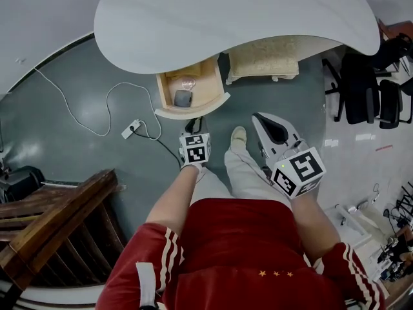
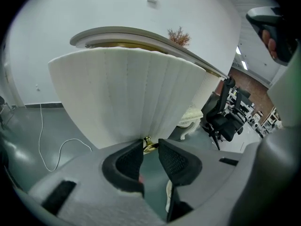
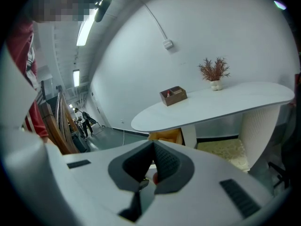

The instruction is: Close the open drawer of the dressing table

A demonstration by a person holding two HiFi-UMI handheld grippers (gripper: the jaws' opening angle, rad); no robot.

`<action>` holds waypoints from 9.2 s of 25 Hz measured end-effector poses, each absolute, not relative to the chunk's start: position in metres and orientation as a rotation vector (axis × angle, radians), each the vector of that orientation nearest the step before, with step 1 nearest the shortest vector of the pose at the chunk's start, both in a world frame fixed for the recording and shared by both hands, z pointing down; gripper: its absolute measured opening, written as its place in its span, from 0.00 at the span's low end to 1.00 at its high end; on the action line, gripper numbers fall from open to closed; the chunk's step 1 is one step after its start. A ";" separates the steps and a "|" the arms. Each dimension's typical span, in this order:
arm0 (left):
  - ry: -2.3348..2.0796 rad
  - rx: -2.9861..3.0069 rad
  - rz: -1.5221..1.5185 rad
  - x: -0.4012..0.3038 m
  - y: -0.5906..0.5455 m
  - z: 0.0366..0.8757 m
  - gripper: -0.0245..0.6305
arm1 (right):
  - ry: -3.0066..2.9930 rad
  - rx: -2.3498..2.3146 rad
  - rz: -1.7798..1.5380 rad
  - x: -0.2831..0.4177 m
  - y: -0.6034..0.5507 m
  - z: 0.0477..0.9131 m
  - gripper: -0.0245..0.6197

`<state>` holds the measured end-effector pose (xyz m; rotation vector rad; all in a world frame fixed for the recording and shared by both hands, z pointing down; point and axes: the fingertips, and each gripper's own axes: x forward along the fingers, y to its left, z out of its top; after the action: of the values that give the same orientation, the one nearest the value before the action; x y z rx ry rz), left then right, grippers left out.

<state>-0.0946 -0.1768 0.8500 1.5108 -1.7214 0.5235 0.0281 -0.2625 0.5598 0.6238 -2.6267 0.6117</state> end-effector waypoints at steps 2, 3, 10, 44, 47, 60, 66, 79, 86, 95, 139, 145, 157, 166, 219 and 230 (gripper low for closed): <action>-1.724 1.532 0.541 -0.097 -0.181 0.850 0.19 | -2.620 0.622 0.606 0.028 -0.264 0.563 0.04; -1.723 1.541 0.547 -0.098 -0.183 0.850 0.19 | -2.616 0.622 0.608 0.029 -0.264 0.565 0.04; -1.719 1.570 0.561 -0.108 -0.198 0.849 0.19 | -2.606 0.639 0.620 0.035 -0.268 0.567 0.04; -1.673 1.598 0.597 -0.143 -0.250 0.844 0.19 | -2.570 0.686 0.889 -0.006 -0.316 0.635 0.04; -1.693 1.597 0.594 -0.147 -0.256 0.843 0.19 | -2.587 0.702 0.877 -0.009 -0.324 0.637 0.04; -1.815 1.605 0.613 -0.166 -0.283 0.839 0.19 | -2.591 0.700 0.828 -0.004 -0.330 0.641 0.04; -1.873 1.597 0.600 -0.169 -0.288 0.840 0.19 | -2.603 0.718 0.772 -0.005 -0.340 0.649 0.04; -1.944 1.587 0.613 -0.180 -0.309 0.840 0.19 | -2.577 0.677 0.757 -0.016 -0.343 0.669 0.04; -2.000 1.618 0.605 -0.193 -0.332 0.840 0.19 | -2.576 0.688 0.764 -0.016 -0.348 0.674 0.04; -2.013 1.607 0.592 -0.208 -0.354 0.841 0.19 | -2.560 0.715 0.770 -0.008 -0.346 0.673 0.04; -1.806 1.862 0.323 -0.213 -0.180 0.634 0.30 | -2.670 0.824 0.618 -0.027 -0.247 0.516 0.04; -1.734 2.015 0.268 -0.194 -0.157 0.561 0.30 | -2.701 0.847 0.580 -0.025 -0.226 0.474 0.04; -1.788 2.190 0.094 -0.210 -0.118 0.419 0.30 | -2.801 0.997 0.410 0.005 -0.199 0.367 0.04; -1.768 2.361 0.004 -0.210 -0.087 0.339 0.29 | -2.910 1.012 0.256 0.006 -0.156 0.295 0.04; -1.894 2.434 -0.346 -0.224 -0.034 0.241 0.02 | -2.953 1.212 0.009 0.028 -0.106 0.231 0.04; -1.913 2.468 -0.286 -0.218 -0.031 0.239 0.02 | -2.961 1.166 0.010 0.019 -0.101 0.231 0.04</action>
<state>-0.2181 -0.0308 0.2390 2.4677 -1.9127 -0.2865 0.0194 -0.1010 0.2313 1.1656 -2.9608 0.0097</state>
